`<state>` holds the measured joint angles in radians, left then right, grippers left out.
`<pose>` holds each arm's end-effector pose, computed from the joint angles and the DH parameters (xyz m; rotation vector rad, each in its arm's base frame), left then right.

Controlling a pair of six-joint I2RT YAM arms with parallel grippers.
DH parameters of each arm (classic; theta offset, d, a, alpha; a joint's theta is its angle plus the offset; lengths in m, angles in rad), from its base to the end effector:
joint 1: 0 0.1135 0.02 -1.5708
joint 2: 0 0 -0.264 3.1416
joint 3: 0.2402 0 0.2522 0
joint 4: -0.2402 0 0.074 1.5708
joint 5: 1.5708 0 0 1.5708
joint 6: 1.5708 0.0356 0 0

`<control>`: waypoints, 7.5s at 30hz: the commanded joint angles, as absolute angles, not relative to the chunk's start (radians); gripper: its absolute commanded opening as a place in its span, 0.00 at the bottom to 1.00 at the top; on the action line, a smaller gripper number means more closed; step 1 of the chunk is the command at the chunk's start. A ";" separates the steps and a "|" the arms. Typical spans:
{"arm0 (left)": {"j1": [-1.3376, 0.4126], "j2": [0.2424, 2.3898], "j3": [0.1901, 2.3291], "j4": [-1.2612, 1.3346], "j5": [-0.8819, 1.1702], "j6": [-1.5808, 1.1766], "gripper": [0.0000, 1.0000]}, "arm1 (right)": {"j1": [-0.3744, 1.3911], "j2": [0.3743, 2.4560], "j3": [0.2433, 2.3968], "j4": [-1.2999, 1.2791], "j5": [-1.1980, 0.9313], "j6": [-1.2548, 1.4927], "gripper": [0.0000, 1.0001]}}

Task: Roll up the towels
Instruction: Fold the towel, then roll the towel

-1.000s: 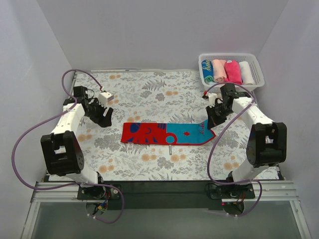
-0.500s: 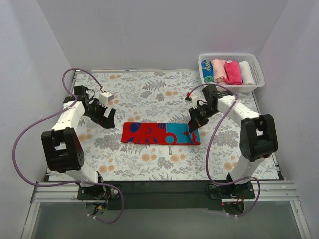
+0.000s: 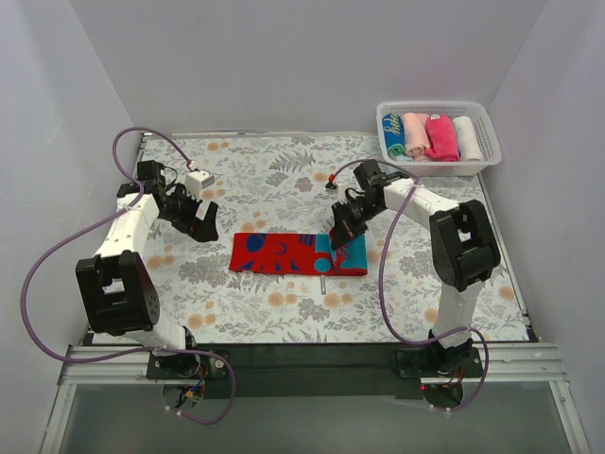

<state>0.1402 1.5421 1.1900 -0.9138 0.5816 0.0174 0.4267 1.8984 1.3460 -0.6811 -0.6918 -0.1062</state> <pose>0.2940 0.0217 0.2503 -0.0417 2.6969 -0.7713 0.3352 0.1773 0.1903 -0.8828 2.5966 1.0483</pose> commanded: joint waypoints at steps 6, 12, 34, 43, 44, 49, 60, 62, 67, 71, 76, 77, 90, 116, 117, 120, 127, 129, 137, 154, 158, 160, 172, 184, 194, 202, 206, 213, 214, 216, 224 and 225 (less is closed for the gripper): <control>0.140 1.489 1.198 -0.908 0.557 0.014 0.98 | 0.471 1.970 1.410 -0.589 -0.719 -0.018 0.01; 0.140 1.497 1.200 -0.904 0.546 0.012 0.98 | 0.476 1.994 1.408 -0.581 -0.712 -0.014 0.01; 0.137 1.493 1.190 -0.877 0.638 0.046 0.98 | 0.443 1.911 1.453 -0.682 -0.727 -0.107 0.35; -0.039 1.543 1.123 -0.868 0.632 0.014 0.44 | 0.376 1.871 1.407 -0.810 -0.563 -0.320 0.21; -0.057 1.558 1.115 -0.868 0.629 0.008 0.35 | 0.376 1.878 1.399 -0.810 -0.540 -0.328 0.20; -0.146 1.634 1.097 -0.805 0.600 -0.073 0.15 | 0.377 1.966 1.373 -0.802 -0.511 -0.330 0.14; -0.224 1.858 1.124 -0.672 0.520 -0.183 0.00 | 0.437 1.941 1.218 -0.779 -0.548 -0.328 0.15; -0.224 1.887 1.193 -0.667 0.471 -0.157 0.00 | 0.465 1.927 1.190 -0.782 -0.587 -0.327 0.18; -0.219 2.130 1.490 -0.683 0.383 -0.104 0.01 | 0.581 1.893 1.204 -0.796 -0.707 -0.282 0.29; -0.218 2.287 1.875 -0.784 0.541 -0.095 0.32 | 0.571 1.855 1.278 -0.827 -0.782 -0.296 0.43; -0.219 2.255 1.941 -0.789 0.577 -0.113 0.52 | 0.476 1.783 1.292 -0.835 -0.793 -0.313 0.46; -0.218 2.206 1.922 -0.778 0.574 -0.118 0.55 | 0.463 1.781 1.293 -0.833 -0.775 -0.313 0.46; -0.219 1.962 1.568 -0.701 0.589 -0.161 0.47 | 0.426 1.980 1.401 -0.755 -0.739 -0.244 0.38; -0.133 1.353 1.204 -0.664 0.848 -0.005 0.98 | 0.562 1.809 1.124 -0.753 -0.818 -0.274 0.36; -0.146 1.336 1.181 -0.695 0.854 0.049 0.97 | 0.549 1.786 1.130 -0.764 -0.812 -0.287 0.36; -0.217 1.257 1.048 -0.752 0.792 0.196 0.77 | 0.519 1.727 1.195 -0.762 -0.801 -0.288 0.37; -0.513 1.114 0.790 -0.591 0.472 0.337 0.54 | 0.534 1.949 1.458 -0.669 -0.893 -0.129 0.36; -0.608 1.106 0.732 -0.559 0.428 0.350 0.55 | 0.554 1.997 1.524 -0.637 -0.902 -0.095 0.36; -0.837 1.183 0.640 -0.367 0.258 0.324 0.52 | 0.601 2.181 1.546 -0.555 -0.864 -0.070 0.35; -0.896 1.376 0.597 -0.288 0.202 0.296 0.13 | 0.603 2.198 1.410 -0.517 -0.831 -0.103 0.35; -0.896 1.303 0.660 -0.458 0.438 0.265 0.00 | 0.612 2.165 1.356 -0.514 -0.831 -0.115 0.35; -0.896 1.286 0.695 -0.521 0.486 0.218 0.00 | 0.621 2.136 1.316 -0.512 -0.836 -0.118 0.35; -0.801 1.370 0.836 -0.715 0.684 0.156 0.00 | 0.612 1.976 1.295 -0.597 -0.830 -0.179 0.43; -0.698 1.471 0.960 -0.767 0.776 0.175 0.00 | 0.600 2.043 1.454 -0.603 -0.775 -0.163 0.41; -0.609 1.554 1.037 -0.735 0.738 0.170 0.00 | 0.644 2.138 1.439 -0.598 -0.718 -0.219 0.36; -0.552 1.606 1.043 -0.654 0.700 0.155 0.00 | 0.647 2.117 1.451 -0.601 -0.681 -0.233 0.35; -0.515 1.624 1.029 -0.608 0.672 0.134 0.00 | 0.647 2.111 1.453 -0.601 -0.684 -0.224 0.35; -0.495 1.631 0.979 -0.554 0.660 0.132 0.00 | 0.641 2.092 1.470 -0.607 -0.677 -0.209 0.40; -0.495 1.634 0.973 -0.552 0.658 0.132 0.00 | 0.635 2.083 1.476 -0.607 -0.670 -0.206 0.41; -0.494 1.635 0.950 -0.540 0.646 0.132 0.00 | 0.626 2.069 1.489 -0.611 -0.670 -0.196 0.42; -0.492 1.654 0.927 -0.492 0.632 0.124 0.00 | 0.594 1.980 1.480 -0.623 -0.670 -0.184 0.44; -0.492 1.655 0.927 -0.489 0.632 0.126 0.00 | 0.594 1.973 1.477 -0.623 -0.672 -0.183 0.44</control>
